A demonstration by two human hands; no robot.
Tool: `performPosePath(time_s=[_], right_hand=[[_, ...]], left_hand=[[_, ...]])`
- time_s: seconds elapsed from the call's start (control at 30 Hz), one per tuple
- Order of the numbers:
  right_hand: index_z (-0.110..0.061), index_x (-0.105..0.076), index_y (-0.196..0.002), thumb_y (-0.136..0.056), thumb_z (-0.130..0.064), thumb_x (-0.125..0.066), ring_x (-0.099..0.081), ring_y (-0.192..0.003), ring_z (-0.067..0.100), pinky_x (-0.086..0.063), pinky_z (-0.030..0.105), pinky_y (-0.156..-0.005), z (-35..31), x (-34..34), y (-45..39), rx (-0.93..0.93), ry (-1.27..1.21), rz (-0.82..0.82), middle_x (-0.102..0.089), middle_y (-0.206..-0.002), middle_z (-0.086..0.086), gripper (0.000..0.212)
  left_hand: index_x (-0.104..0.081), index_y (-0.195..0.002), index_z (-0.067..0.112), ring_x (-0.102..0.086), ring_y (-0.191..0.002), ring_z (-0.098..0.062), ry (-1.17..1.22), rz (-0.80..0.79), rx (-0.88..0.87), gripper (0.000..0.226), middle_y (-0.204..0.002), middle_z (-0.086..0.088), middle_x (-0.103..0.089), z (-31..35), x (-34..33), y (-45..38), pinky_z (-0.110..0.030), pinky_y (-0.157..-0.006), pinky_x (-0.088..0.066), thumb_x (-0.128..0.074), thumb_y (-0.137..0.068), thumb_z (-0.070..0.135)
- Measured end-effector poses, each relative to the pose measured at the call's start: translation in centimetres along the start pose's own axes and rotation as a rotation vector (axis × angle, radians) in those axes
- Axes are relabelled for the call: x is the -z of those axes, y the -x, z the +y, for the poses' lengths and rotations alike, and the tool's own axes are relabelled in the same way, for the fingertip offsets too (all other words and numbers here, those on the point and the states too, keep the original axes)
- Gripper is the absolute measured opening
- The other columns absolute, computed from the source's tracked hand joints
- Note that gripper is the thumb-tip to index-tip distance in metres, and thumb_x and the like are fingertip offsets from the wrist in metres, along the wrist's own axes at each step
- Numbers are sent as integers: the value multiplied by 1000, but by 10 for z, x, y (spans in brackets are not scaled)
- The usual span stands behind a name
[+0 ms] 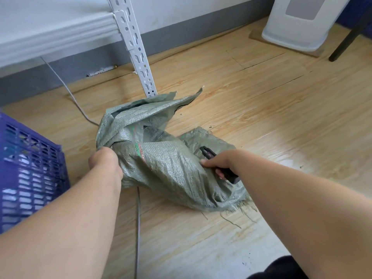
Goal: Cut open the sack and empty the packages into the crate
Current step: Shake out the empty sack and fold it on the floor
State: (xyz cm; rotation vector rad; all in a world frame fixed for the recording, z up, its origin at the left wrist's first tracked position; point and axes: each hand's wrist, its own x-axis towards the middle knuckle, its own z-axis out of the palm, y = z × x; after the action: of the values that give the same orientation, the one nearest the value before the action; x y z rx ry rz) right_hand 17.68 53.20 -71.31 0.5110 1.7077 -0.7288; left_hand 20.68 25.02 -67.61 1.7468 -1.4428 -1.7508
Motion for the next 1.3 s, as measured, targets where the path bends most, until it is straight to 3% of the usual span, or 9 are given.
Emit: performPosePath(time_s=[0.23,0.47,0.6,0.73,0.83,0.93,1.1,1.2,1.3], right_hand=[[-11,-63,-62,-61,-37,-84,-58,-51,18,-52,26,-58,-9,6,16,310,-549,-234,-61,-61,3,33],[-14,-66,-95,-76,-39,-79,-65,-84,24,-53,43,-90,-42,90,78,612,-1100,307,-67,-95,5,34],[-18,-64,-114,-73,-60,-72,-68,-98,26,-50,44,-95,-47,140,138,699,-1377,468,-71,-105,2,59],[-18,-56,-78,-83,-39,-73,-58,-60,14,-53,25,-65,-36,184,177,689,-1427,420,-57,-64,-2,28],[-22,-58,-89,-82,-27,-76,-47,-51,10,-44,22,-49,-26,207,187,849,-1505,459,-54,-69,-4,21],[-23,-60,-83,-78,-39,-78,-48,-49,9,-44,20,-44,-17,214,194,879,-1511,351,-57,-67,-5,25],[-22,-54,-65,-68,-54,-79,-47,-47,11,-45,20,-43,12,226,181,597,-1268,227,-54,-63,-5,40],[-22,-63,-77,-73,-37,-80,-54,-43,9,-46,17,-43,17,230,179,741,-1225,272,-63,-60,-4,23],[-22,-65,-89,-74,-47,-78,-58,-42,12,-50,23,-47,10,243,179,781,-1345,464,-66,-63,-4,32]], left_hand=[[-57,-123,13,-65,-101,-26,-84,-159,-79,41,-117,-6,-65,16,20,-15,-45,-89,-53,-56,-84,27],[-48,-135,10,-51,-120,-28,-288,-221,-395,64,-138,-7,-51,101,-43,35,-27,-92,-36,-59,-87,50],[-50,-133,13,-55,-118,-31,-259,-546,-423,62,-133,-8,-56,161,-90,86,-42,-103,-39,-59,-86,53],[-54,-129,10,-55,-118,-28,-215,-712,-549,53,-130,-8,-59,208,-123,133,-44,-105,-40,-65,-87,39],[-48,-135,7,-52,-120,-28,-257,-556,-698,52,-136,-9,-53,222,-141,159,-27,-93,-35,-59,-92,36],[-44,-139,12,-48,-125,-26,-195,-469,-783,50,-141,-7,-48,231,-152,177,-29,-94,-36,-48,-97,38],[-34,-141,18,-52,-117,-27,-533,-790,-720,51,-136,-6,-48,236,-162,179,-44,-89,-49,-55,-96,20],[-46,-136,15,-54,-119,-30,-665,-581,-914,54,-136,-10,-53,238,-165,176,-46,-101,-45,-67,-87,27],[-63,-114,14,-62,-103,-24,-434,-389,-954,41,-119,-7,-65,233,-168,185,-31,-92,-47,-70,-83,39]])
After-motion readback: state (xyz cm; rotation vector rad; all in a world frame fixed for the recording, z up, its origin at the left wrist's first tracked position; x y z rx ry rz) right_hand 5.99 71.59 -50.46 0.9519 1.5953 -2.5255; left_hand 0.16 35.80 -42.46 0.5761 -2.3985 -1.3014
